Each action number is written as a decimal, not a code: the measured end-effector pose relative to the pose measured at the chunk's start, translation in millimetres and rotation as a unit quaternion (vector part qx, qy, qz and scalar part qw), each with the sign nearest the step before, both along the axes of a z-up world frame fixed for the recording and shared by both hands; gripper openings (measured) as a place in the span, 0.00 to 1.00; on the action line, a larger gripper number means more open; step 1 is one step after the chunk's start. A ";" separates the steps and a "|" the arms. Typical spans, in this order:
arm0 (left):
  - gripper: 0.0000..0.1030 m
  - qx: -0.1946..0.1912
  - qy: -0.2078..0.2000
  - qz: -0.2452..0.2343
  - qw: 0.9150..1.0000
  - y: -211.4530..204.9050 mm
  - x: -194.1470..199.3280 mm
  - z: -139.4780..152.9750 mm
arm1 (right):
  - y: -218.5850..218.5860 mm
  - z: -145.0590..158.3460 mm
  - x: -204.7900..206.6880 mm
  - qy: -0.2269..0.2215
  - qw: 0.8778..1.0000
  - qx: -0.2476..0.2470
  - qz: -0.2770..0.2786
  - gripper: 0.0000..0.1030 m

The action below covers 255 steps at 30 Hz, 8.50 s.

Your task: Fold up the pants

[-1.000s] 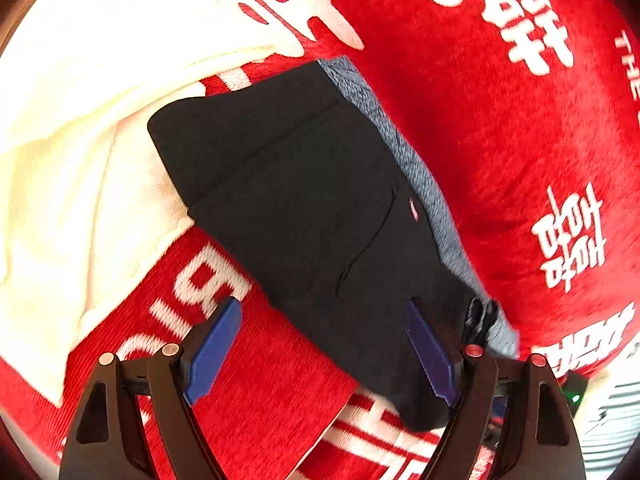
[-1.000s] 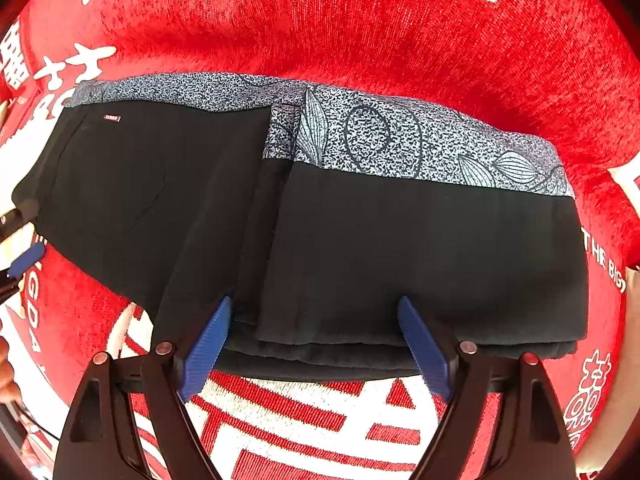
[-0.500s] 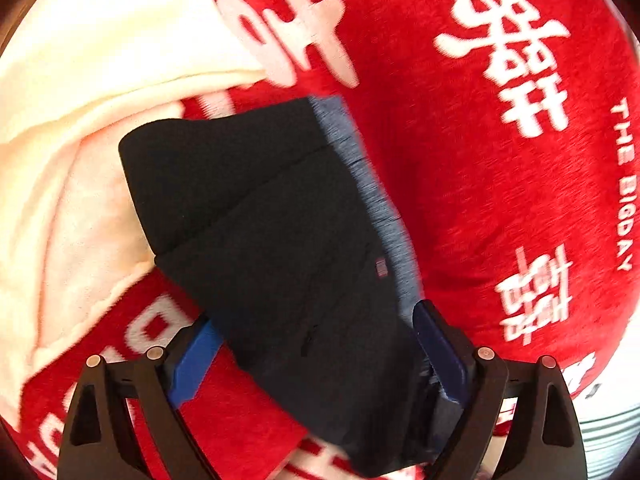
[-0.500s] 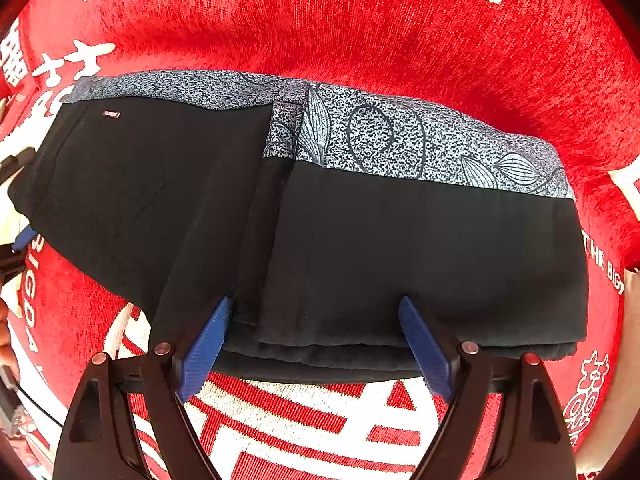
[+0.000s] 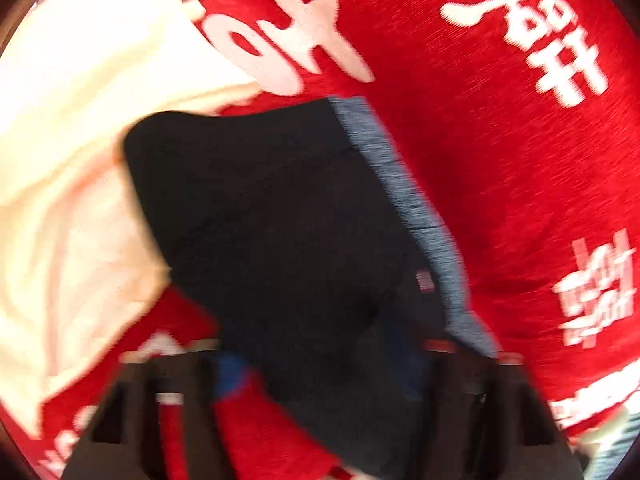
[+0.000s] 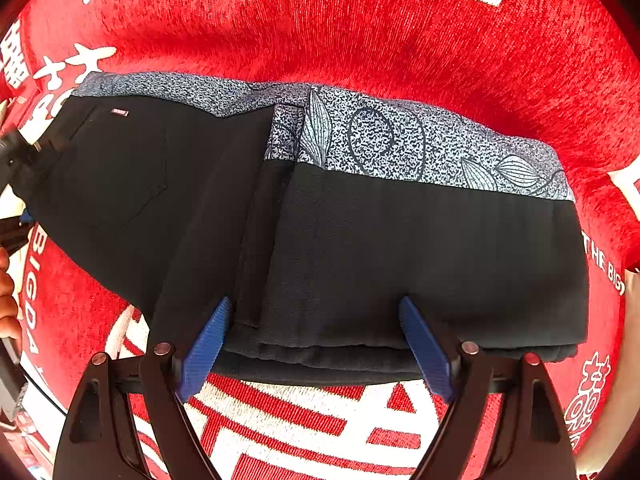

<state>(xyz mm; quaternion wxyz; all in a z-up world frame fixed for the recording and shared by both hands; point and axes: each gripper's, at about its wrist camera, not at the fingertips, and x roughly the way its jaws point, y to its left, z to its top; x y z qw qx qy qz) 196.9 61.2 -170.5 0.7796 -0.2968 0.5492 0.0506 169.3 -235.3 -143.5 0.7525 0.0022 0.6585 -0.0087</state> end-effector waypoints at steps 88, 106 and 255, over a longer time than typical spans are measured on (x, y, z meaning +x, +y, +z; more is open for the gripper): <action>0.75 0.262 -0.154 -0.522 0.797 -384.9 -132.5 111.5 | -239.7 33.6 -33.1 -0.007 0.945 0.249 -0.213 0.54; 0.87 0.128 0.004 -0.373 0.919 -290.6 -48.7 36.9 | -177.0 36.4 -38.8 -0.035 0.983 0.126 -0.132 0.20; 0.95 0.179 0.021 -0.456 0.872 -233.5 -184.8 87.9 | -173.5 71.6 -257.0 0.007 0.966 0.071 -0.249 0.48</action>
